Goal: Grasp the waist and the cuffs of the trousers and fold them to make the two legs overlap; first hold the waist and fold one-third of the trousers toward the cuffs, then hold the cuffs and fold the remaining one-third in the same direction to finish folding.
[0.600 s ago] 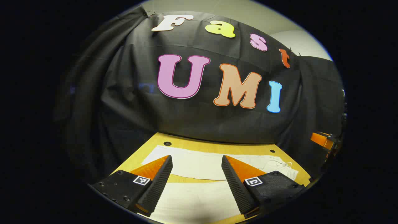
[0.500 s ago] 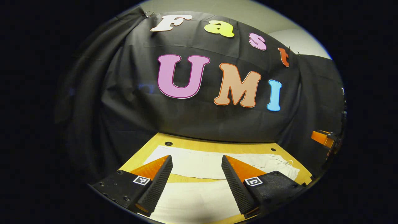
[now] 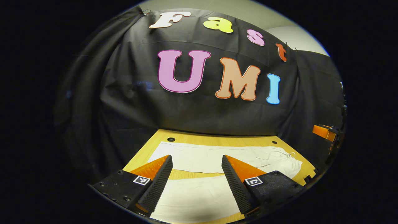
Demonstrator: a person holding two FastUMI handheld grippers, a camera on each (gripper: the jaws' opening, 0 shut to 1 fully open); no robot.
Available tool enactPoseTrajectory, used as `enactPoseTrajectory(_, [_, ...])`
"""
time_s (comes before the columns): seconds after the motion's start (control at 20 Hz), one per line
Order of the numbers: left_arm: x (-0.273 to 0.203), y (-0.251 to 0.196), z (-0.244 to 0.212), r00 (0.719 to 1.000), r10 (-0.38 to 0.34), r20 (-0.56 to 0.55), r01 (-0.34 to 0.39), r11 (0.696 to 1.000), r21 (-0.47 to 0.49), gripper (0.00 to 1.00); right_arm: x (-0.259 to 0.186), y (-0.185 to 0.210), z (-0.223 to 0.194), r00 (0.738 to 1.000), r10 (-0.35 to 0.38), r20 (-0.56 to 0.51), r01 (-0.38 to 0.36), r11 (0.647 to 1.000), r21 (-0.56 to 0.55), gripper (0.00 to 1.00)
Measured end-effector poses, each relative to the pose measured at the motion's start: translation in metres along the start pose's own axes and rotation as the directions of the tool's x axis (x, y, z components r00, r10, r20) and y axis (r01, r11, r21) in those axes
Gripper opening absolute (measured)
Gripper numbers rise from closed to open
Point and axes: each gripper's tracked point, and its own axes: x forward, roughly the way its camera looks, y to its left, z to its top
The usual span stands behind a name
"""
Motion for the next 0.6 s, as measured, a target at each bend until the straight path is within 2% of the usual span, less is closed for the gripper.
enactPoseTrajectory(0.35, [-0.012, -0.001, -0.032, 0.989, -0.114, -0.092, 0.119, 0.991, 0.058, 0.94, -0.018, 0.012, -0.014, 0.999, -0.021, -0.031, 0.021, 1.000, -0.012, 0.98])
enactPoseTrajectory(0.6, [-0.020, -0.007, -0.085, 0.937, -0.259, -0.237, 0.282, 0.957, 0.070, 0.94, -0.029, 0.011, -0.018, 0.998, -0.059, -0.035, 0.059, 0.998, -0.014, 0.97])
